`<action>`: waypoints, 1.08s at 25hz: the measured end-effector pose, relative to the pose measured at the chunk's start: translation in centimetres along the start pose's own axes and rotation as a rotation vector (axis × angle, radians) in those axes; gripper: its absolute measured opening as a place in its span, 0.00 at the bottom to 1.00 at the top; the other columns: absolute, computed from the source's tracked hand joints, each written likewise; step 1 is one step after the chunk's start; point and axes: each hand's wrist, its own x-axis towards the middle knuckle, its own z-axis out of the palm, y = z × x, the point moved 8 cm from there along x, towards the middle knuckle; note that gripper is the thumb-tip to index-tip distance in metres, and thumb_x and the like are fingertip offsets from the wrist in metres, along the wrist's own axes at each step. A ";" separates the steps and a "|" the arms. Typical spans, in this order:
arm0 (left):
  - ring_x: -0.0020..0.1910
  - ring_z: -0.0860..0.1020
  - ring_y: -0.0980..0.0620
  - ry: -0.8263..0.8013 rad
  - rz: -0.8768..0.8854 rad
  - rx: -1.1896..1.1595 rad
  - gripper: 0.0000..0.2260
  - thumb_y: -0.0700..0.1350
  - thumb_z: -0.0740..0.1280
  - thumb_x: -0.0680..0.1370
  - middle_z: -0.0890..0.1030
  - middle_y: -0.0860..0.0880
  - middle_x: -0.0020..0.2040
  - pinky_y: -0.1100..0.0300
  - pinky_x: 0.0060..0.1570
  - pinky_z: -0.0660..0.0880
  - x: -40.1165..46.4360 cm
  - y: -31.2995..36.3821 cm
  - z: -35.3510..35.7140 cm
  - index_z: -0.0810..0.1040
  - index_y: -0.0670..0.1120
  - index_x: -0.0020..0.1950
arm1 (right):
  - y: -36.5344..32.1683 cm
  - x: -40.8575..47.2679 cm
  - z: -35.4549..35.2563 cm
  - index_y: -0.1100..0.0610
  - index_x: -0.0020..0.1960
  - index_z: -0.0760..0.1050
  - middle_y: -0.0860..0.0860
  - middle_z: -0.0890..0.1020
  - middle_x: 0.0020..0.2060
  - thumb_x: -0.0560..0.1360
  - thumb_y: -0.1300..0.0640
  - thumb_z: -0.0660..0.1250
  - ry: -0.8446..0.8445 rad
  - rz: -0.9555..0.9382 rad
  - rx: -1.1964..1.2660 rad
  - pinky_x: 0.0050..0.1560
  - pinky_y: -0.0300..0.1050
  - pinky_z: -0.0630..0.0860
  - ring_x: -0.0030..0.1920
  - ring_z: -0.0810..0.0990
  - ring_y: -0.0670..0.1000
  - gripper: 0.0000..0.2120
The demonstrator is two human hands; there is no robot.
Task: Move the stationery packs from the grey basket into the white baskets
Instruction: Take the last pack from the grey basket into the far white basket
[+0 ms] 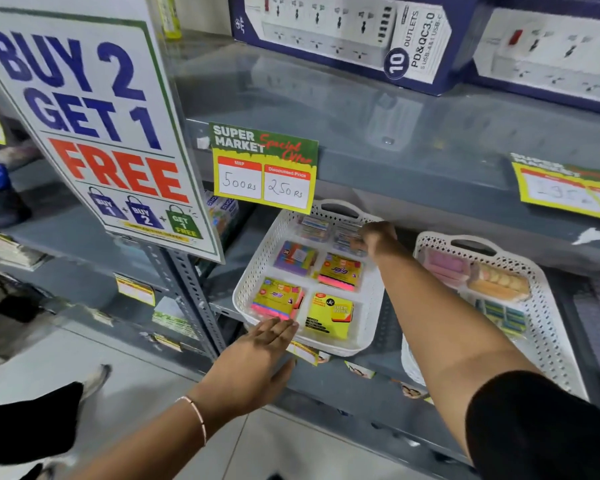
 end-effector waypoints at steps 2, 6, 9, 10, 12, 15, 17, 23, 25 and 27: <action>0.67 0.73 0.43 0.003 0.005 -0.013 0.26 0.53 0.61 0.77 0.76 0.44 0.67 0.52 0.66 0.68 0.0 0.0 0.1 0.70 0.42 0.72 | -0.2 0.1 -0.2 0.63 0.51 0.75 0.56 0.82 0.45 0.77 0.64 0.67 0.018 -0.018 -0.243 0.21 0.35 0.76 0.35 0.82 0.54 0.04; 0.67 0.73 0.45 0.027 0.008 -0.023 0.26 0.54 0.60 0.78 0.76 0.45 0.67 0.54 0.66 0.66 0.0 0.0 -0.2 0.70 0.43 0.72 | -2.4 0.2 0.5 0.65 0.56 0.78 0.61 0.82 0.56 0.76 0.59 0.68 0.105 -0.279 -0.845 0.50 0.44 0.79 0.54 0.82 0.58 0.12; 0.68 0.72 0.46 0.023 0.009 -0.034 0.25 0.54 0.60 0.78 0.75 0.46 0.68 0.55 0.67 0.64 0.1 0.0 -0.2 0.70 0.43 0.72 | -3.5 -0.3 2.3 0.56 0.54 0.78 0.55 0.82 0.50 0.70 0.40 0.72 0.016 -0.427 -1.073 0.52 0.49 0.79 0.52 0.81 0.58 0.23; 0.68 0.71 0.46 0.022 0.003 -0.039 0.25 0.54 0.60 0.78 0.75 0.46 0.69 0.55 0.67 0.64 0.0 -0.1 -0.1 0.69 0.43 0.73 | -3.2 -0.2 2.9 0.54 0.52 0.77 0.52 0.82 0.46 0.65 0.38 0.74 -0.047 -0.438 -1.159 0.50 0.47 0.79 0.49 0.81 0.56 0.25; 0.69 0.70 0.46 0.017 -0.006 -0.053 0.25 0.54 0.61 0.79 0.74 0.46 0.69 0.56 0.67 0.63 0.0 -0.2 0.0 0.69 0.44 0.73 | -2.7 0.2 3.2 0.55 0.54 0.78 0.50 0.82 0.44 0.64 0.45 0.76 -0.102 -0.457 -1.253 0.47 0.43 0.77 0.47 0.82 0.54 0.24; 0.69 0.71 0.46 0.025 -0.011 -0.054 0.25 0.54 0.60 0.79 0.74 0.46 0.69 0.56 0.68 0.63 0.0 0.0 -0.2 0.69 0.43 0.73 | -2.6 0.7 3.1 0.57 0.58 0.78 0.52 0.83 0.48 0.65 0.57 0.76 -0.117 -0.490 -1.285 0.47 0.43 0.77 0.51 0.82 0.55 0.22; 0.69 0.71 0.46 0.029 -0.012 -0.053 0.25 0.54 0.60 0.79 0.74 0.46 0.69 0.55 0.68 0.63 0.0 0.0 -0.3 0.70 0.43 0.73 | -2.7 0.7 3.1 0.58 0.58 0.78 0.53 0.83 0.49 0.65 0.57 0.76 -0.135 -0.483 -1.307 0.47 0.43 0.76 0.52 0.82 0.55 0.22; 0.70 0.70 0.46 0.011 -0.041 -0.047 0.26 0.54 0.61 0.78 0.74 0.47 0.70 0.56 0.68 0.64 -0.1 -0.2 0.1 0.68 0.44 0.73 | -2.4 0.7 2.9 0.57 0.59 0.78 0.52 0.82 0.48 0.64 0.53 0.77 -0.163 -0.495 -1.262 0.49 0.43 0.78 0.51 0.82 0.55 0.25; 0.70 0.69 0.45 0.009 -0.049 -0.029 0.27 0.55 0.61 0.78 0.73 0.46 0.70 0.53 0.68 0.64 -0.1 0.0 0.0 0.68 0.44 0.74 | -2.6 -0.4 2.2 0.58 0.62 0.76 0.54 0.82 0.54 0.64 0.51 0.79 -0.217 -0.512 -1.142 0.55 0.45 0.78 0.54 0.81 0.55 0.29; 0.71 0.67 0.45 0.020 -0.055 -0.018 0.28 0.56 0.60 0.78 0.71 0.45 0.71 0.52 0.70 0.62 -0.1 0.5 -0.3 0.67 0.43 0.74 | -3.3 -2.2 0.0 0.60 0.68 0.71 0.57 0.78 0.64 0.67 0.54 0.78 -0.302 -0.506 -0.849 0.61 0.43 0.72 0.62 0.77 0.58 0.32</action>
